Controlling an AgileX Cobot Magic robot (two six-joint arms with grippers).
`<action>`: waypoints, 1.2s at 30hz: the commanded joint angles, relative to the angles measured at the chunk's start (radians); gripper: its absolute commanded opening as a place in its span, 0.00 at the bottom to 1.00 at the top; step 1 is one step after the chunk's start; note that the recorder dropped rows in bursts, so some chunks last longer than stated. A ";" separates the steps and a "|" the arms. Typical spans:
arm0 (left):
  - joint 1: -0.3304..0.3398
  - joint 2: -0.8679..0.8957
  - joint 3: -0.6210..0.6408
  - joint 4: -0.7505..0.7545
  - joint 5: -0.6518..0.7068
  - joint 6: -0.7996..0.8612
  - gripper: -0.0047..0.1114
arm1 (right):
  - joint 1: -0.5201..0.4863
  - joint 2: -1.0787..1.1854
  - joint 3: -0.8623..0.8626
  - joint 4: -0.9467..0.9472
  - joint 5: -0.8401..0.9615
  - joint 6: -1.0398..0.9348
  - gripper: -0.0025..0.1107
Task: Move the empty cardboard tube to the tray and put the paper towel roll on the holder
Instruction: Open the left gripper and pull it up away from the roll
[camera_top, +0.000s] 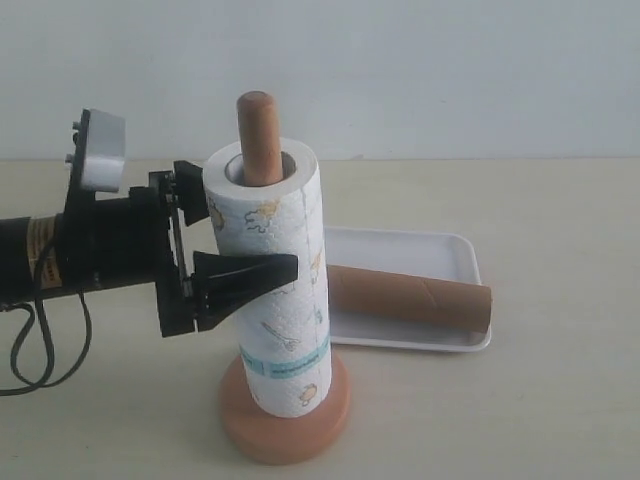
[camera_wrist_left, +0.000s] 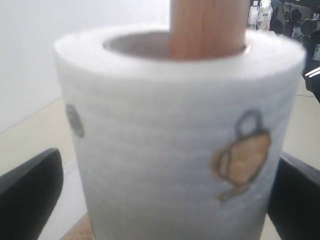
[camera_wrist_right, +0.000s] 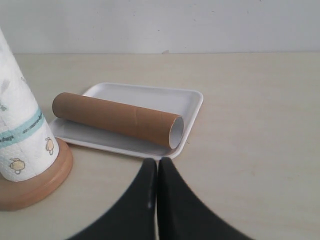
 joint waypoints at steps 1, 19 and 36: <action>-0.003 -0.065 -0.005 -0.017 -0.008 -0.065 0.86 | -0.002 -0.004 -0.001 0.001 -0.009 -0.004 0.02; -0.003 -0.407 -0.005 -0.084 0.096 -0.200 0.85 | -0.002 -0.004 -0.001 0.001 -0.009 -0.004 0.02; -0.003 -0.802 0.007 0.009 0.383 -0.618 0.33 | -0.002 -0.004 -0.001 0.001 -0.009 -0.004 0.02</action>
